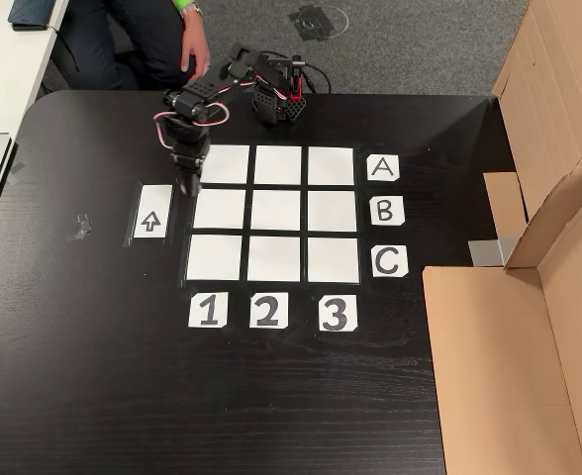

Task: Pick up a new token and place it in the grid on square A2.

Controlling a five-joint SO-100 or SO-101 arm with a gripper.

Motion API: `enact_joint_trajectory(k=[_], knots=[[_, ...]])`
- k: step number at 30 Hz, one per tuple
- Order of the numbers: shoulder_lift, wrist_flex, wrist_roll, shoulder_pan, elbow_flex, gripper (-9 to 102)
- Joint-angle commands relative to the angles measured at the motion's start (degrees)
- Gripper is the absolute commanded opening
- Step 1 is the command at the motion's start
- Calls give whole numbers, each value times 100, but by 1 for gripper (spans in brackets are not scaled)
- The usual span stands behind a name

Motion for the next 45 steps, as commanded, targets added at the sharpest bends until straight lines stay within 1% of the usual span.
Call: enact_joint_trajectory(k=[1, 12, 19, 34, 38, 45], knots=[[756, 0, -88, -378, 527, 3], [2742, -35, -360, -1600, 2839, 2], [4043, -53, -686, -2206, 4263, 2], [6179, -466, -2435, -2364, 6855, 2], [6636, -694, -2584, -2364, 7356, 2], [6838, -1336, -2751, -2364, 8297, 2]])
